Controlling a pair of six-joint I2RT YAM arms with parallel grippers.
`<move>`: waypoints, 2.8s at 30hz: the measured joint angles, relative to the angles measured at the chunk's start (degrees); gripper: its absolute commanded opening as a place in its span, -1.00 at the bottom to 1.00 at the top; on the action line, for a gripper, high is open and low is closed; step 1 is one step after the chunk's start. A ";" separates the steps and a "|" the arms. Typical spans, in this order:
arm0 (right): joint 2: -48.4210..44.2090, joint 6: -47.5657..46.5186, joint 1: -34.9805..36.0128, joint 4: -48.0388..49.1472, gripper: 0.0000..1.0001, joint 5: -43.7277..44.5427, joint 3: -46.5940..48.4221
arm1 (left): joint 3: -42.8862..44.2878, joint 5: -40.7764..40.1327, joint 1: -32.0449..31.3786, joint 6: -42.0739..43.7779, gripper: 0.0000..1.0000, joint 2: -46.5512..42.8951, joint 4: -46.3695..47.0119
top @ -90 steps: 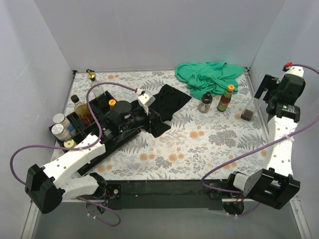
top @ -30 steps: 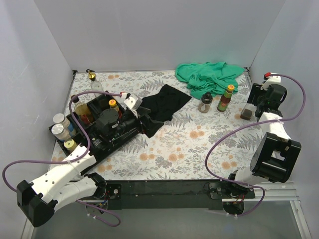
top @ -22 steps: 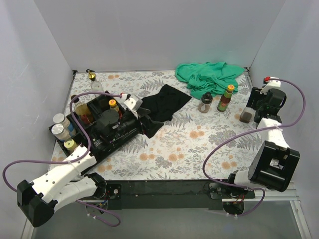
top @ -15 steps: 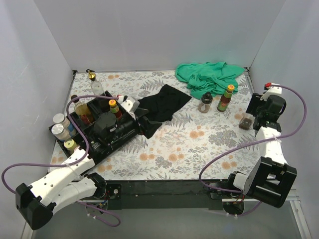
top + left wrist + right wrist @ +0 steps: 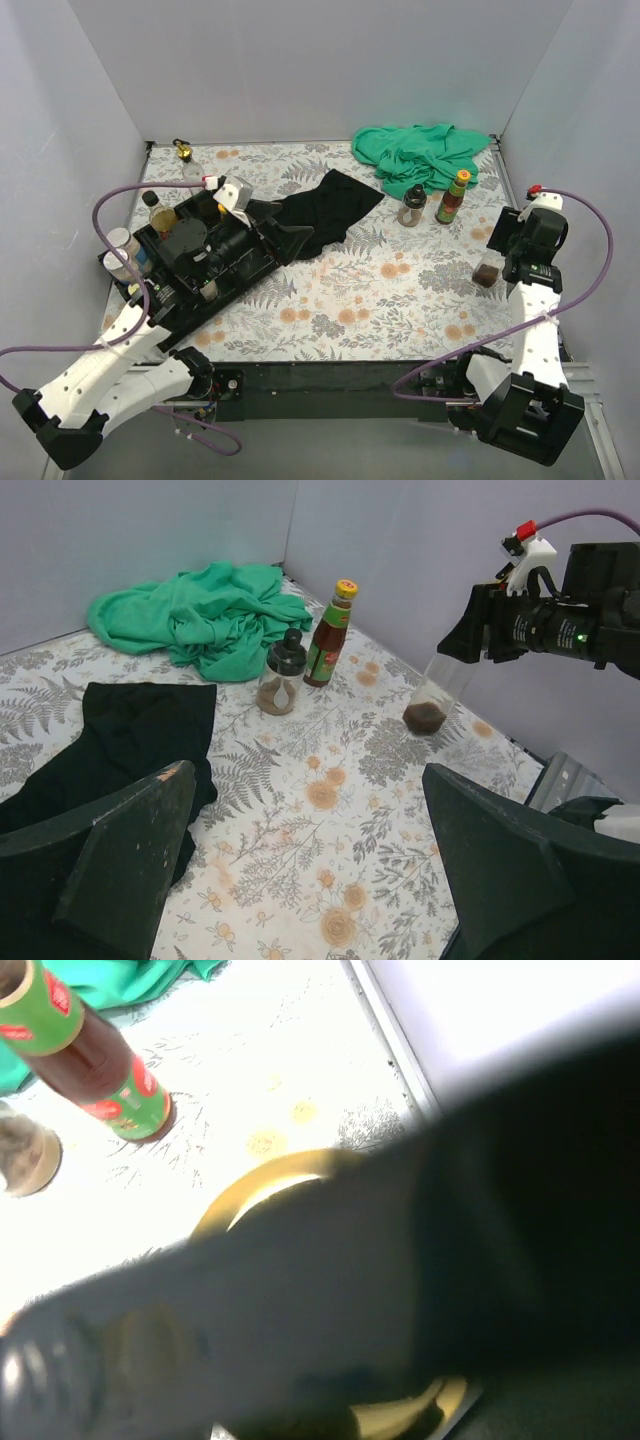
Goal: Organize the condiment bottles
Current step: Move the bottle to the center of the board, then pick up the bottle from the center of the board.
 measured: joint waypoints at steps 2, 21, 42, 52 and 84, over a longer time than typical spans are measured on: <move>-1.42 0.17 1.05 -1.73 -0.77 0.35 -0.26 | 1.09 -0.48 0.00 -0.72 0.96 -1.16 -1.95; -12.15 1.62 31.93 -11.45 -0.87 -3.43 -2.38 | 14.49 -7.21 0.00 -10.99 0.96 -2.40 -22.51; -9.57 -0.85 62.49 1.49 -0.84 -7.45 -6.56 | 16.65 -5.20 0.00 -14.34 0.96 -0.42 -24.79; -9.99 -5.46 70.20 11.65 -0.61 -3.69 -11.17 | 15.30 -4.28 0.00 -14.64 0.96 0.00 -24.33; -15.45 -2.54 70.25 4.33 0.97 1.81 -5.07 | 14.34 -7.67 0.00 -15.85 0.96 2.73 -22.91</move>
